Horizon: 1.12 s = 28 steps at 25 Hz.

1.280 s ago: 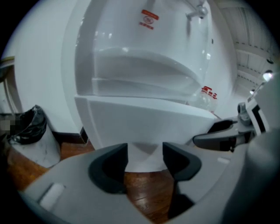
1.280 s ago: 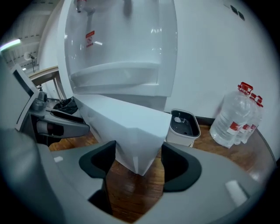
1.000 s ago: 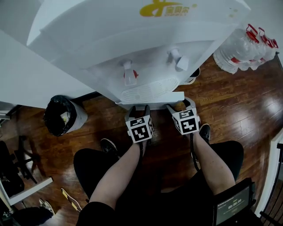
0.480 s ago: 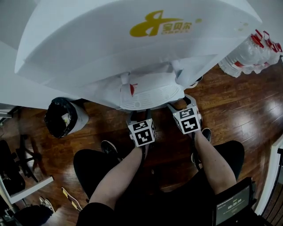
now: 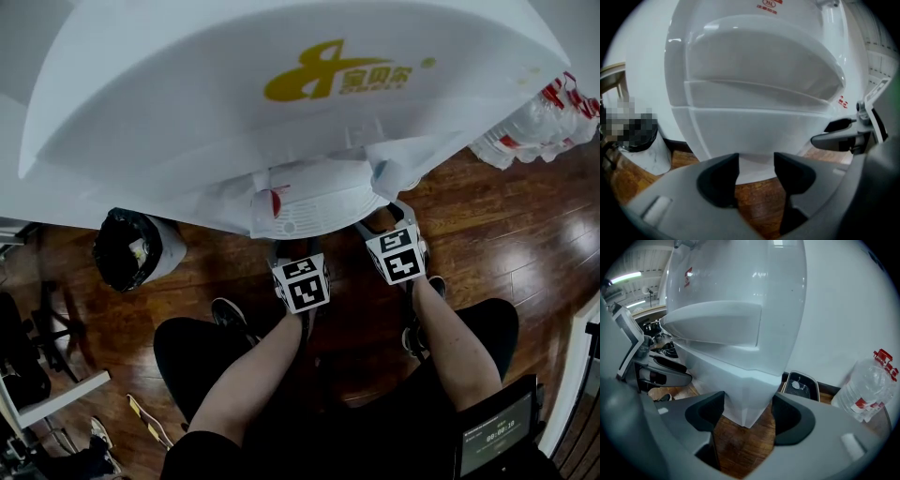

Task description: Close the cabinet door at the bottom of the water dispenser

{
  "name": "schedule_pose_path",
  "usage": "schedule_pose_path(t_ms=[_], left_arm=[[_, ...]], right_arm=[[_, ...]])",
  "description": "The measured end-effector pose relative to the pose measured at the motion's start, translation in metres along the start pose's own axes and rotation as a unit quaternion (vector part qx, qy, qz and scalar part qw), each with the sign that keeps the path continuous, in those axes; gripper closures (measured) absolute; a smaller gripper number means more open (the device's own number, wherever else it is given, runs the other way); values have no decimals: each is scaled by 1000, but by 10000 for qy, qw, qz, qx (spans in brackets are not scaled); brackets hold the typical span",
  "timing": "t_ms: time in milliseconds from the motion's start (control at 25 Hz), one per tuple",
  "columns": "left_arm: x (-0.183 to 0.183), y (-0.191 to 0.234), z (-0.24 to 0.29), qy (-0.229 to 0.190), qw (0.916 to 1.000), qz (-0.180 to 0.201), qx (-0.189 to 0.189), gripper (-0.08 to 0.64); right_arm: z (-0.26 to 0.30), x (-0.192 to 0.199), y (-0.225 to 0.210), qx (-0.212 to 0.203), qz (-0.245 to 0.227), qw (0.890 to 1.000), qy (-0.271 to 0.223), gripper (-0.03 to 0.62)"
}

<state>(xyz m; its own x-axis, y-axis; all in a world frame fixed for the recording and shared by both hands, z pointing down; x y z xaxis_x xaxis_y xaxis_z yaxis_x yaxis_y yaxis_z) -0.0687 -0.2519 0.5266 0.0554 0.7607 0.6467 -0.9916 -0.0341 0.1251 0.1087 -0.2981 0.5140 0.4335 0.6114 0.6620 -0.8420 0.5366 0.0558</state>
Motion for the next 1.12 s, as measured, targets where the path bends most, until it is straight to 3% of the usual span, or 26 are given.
schedule_pose_path(t_ms=[800,1120], left_arm=[[-2,2,2,2,10000,62,0,328],[-3,2,2,39,9990,398,189,330]], right_arm=[[8,-4,-4,-16,-87,10000,14,267],[1,-1,-1,115,320,9991,260,269]])
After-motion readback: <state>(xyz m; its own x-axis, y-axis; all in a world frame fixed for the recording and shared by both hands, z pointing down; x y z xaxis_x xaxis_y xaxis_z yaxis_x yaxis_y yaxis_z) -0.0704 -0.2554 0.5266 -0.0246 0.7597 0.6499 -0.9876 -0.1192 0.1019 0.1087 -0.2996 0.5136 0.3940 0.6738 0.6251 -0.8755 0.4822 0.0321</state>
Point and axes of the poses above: the fingertips, and each gripper's own axes: z forward along the fingers, y to its left, x out of its underside, the point moved 4 cm from there along -z, backward along the fingers, and after that the axes turned 2 degrees about y, right-handed, at the moved point
